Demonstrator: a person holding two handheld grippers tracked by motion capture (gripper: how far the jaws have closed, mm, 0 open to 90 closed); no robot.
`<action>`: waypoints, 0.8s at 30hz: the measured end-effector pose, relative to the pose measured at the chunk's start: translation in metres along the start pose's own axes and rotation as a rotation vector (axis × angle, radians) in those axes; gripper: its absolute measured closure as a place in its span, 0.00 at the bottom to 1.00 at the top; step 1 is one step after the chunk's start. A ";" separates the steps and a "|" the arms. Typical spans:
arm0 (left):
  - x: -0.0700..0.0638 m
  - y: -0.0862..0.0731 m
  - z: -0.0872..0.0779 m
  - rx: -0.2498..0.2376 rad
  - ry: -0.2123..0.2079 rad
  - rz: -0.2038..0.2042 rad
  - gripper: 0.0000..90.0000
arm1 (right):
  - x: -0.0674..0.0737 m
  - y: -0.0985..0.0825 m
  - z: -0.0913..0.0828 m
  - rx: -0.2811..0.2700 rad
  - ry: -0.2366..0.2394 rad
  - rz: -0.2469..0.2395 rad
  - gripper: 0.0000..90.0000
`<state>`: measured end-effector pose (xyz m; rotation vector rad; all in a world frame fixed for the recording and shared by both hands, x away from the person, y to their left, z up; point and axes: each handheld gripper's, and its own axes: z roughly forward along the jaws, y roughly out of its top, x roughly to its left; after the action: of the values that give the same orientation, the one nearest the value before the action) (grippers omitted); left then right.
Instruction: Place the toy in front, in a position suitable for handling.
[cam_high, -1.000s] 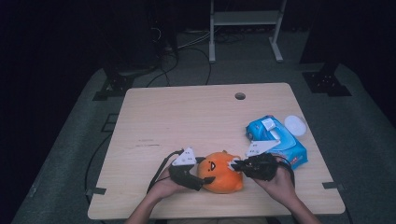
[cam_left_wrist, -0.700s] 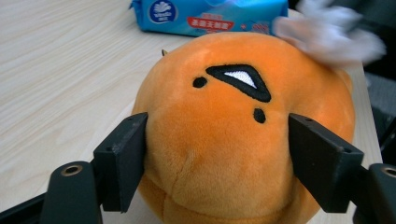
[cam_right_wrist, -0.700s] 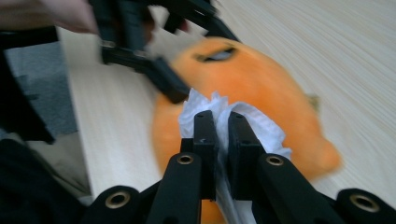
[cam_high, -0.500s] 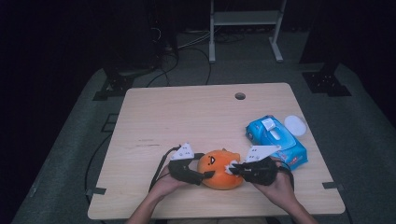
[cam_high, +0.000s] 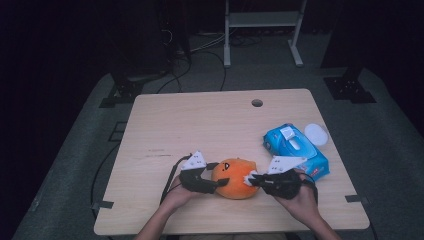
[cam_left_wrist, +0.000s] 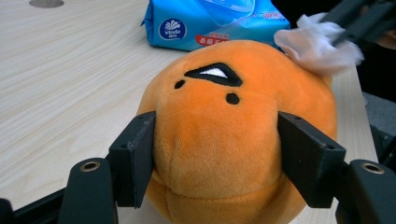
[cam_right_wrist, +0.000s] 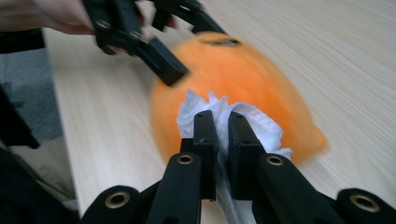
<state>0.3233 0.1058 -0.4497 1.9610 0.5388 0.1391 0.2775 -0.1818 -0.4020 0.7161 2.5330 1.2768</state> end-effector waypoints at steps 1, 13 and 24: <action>0.001 0.000 0.000 0.001 0.000 -0.002 0.36 | -0.006 -0.005 -0.004 0.003 -0.025 0.014 0.92; 0.000 -0.001 0.003 -0.014 0.044 -0.049 0.34 | 0.008 0.005 0.005 -0.025 0.027 -0.025 0.92; -0.009 0.002 0.007 -0.027 0.043 0.014 0.27 | 0.006 0.001 0.005 -0.040 0.032 0.001 0.92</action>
<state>0.3186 0.0952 -0.4497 1.9398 0.5482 0.1968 0.2744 -0.1746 -0.4046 0.6943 2.5249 1.3459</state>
